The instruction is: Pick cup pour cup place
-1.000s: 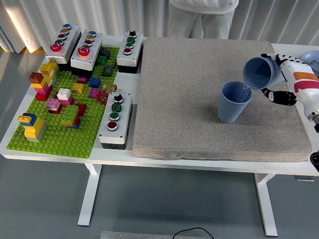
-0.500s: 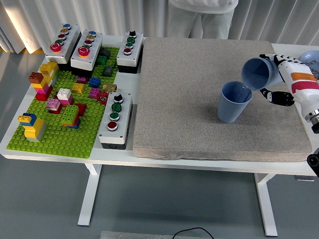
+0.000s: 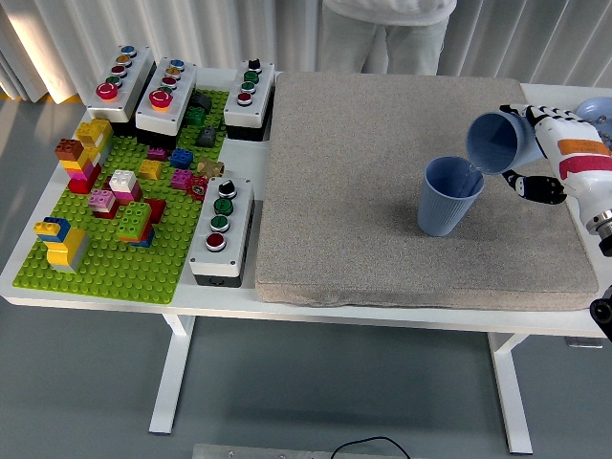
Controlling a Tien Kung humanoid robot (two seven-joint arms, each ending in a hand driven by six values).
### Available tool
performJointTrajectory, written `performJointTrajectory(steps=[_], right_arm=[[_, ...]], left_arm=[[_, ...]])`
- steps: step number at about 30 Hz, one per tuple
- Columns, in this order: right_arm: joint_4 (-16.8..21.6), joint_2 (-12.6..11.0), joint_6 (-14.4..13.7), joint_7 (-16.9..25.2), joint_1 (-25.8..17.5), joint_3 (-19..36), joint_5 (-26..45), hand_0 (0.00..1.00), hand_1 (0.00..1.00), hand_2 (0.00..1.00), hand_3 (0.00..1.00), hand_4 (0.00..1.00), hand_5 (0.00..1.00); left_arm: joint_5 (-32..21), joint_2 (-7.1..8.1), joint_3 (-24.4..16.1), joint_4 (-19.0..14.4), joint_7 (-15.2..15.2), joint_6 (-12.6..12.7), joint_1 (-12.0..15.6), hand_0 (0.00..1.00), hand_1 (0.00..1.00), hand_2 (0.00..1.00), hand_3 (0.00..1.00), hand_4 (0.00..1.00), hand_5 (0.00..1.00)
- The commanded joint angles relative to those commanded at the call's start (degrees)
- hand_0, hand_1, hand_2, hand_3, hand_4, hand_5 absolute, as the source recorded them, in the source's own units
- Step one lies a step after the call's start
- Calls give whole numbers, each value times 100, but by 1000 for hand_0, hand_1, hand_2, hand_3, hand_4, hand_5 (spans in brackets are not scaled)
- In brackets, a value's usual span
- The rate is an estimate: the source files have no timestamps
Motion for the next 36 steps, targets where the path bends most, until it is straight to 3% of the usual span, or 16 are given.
performJointTrajectory(steps=[14, 30, 36], right_arm=[[133, -48, -97, -331, 26, -110, -167, 775, 639, 517, 551, 599, 2], [320, -456, -230, -424, 204, -555, -291, 790, 641, 519, 550, 597, 2], [318, -470, -198, -419, 233, -567, -278, 792, 643, 520, 550, 595, 2]], left_arm=[[18, 2, -21, 0, 6, 1, -8, 723, 771, 823, 665, 509, 938], [76, 0, -95, 0, 22, 5, -11, 723, 771, 824, 666, 510, 941], [86, 1, -102, 0, 26, 5, 1, 723, 771, 824, 666, 510, 940]])
